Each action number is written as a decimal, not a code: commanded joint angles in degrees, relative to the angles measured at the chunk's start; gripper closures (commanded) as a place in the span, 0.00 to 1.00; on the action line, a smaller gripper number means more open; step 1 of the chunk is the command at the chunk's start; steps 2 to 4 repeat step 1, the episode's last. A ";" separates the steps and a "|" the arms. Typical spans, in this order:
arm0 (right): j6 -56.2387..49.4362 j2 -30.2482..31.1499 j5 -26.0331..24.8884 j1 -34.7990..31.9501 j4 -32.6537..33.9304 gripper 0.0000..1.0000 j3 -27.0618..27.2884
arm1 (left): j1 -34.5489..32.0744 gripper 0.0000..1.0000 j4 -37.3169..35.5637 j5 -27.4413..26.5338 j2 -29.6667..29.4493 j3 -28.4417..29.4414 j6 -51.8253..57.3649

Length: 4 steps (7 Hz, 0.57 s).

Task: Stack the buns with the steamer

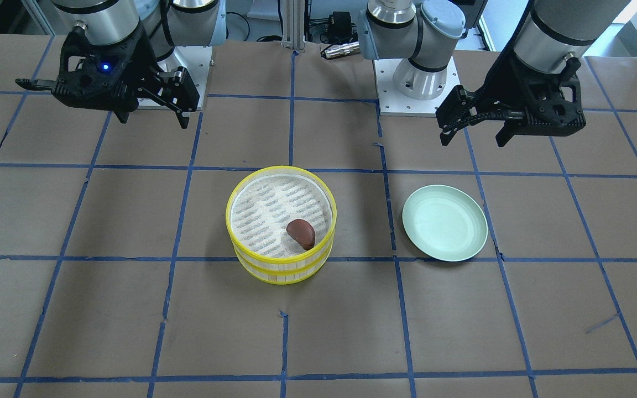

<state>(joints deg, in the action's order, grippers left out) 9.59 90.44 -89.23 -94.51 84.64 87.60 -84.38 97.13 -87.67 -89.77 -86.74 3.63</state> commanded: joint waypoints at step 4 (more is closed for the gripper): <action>0.16 0.00 0.02 -0.15 0.00 0.00 0.03 | -1.57 0.00 -0.01 -0.22 0.73 -2.62 -0.29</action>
